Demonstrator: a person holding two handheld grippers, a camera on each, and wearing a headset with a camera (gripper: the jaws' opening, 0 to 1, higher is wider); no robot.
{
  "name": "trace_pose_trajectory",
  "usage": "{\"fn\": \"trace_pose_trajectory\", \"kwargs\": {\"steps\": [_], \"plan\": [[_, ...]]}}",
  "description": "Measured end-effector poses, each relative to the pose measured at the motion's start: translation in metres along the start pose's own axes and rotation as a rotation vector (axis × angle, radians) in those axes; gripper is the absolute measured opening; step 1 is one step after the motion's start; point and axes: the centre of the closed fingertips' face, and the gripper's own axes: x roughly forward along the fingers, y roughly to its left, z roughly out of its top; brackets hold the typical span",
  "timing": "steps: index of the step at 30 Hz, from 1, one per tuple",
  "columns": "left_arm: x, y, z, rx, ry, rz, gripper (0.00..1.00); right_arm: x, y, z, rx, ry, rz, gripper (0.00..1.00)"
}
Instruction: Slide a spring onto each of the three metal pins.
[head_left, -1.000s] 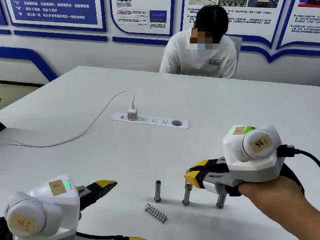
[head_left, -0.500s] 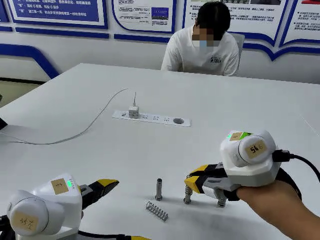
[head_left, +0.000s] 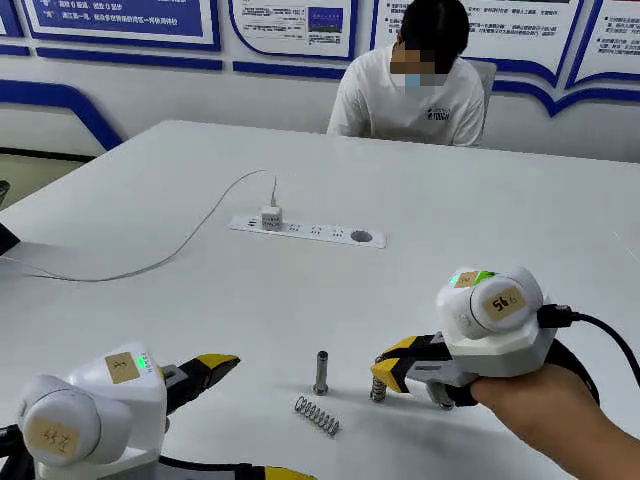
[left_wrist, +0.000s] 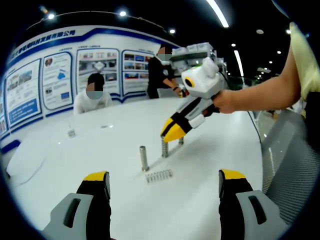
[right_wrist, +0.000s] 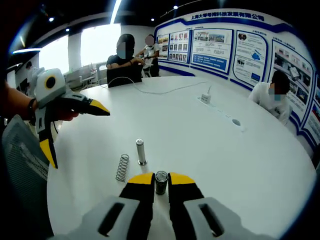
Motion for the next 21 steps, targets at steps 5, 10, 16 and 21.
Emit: {"fn": "trace_pose_trajectory", "kwargs": {"steps": [5,10,16,21], "plan": [[-0.0002,0.0006,-0.0006,-0.003,0.001,0.003,0.91,0.002,0.0001,-0.0056,0.003,0.009,0.001,0.12],[0.0003,-0.0005,-0.0013,-0.003,0.002,0.001,0.91,0.0025,0.001,-0.0057,0.005,0.011,0.002,0.12],[0.0002,-0.0002,0.0001,0.001,-0.001,0.002,0.91,0.0011,-0.0001,-0.0046,0.008,0.009,0.0,0.13],[-0.0004,-0.0004,0.0015,0.004,-0.002,0.001,0.91,-0.0024,-0.001,-0.0053,0.012,0.009,-0.006,0.15]]}}
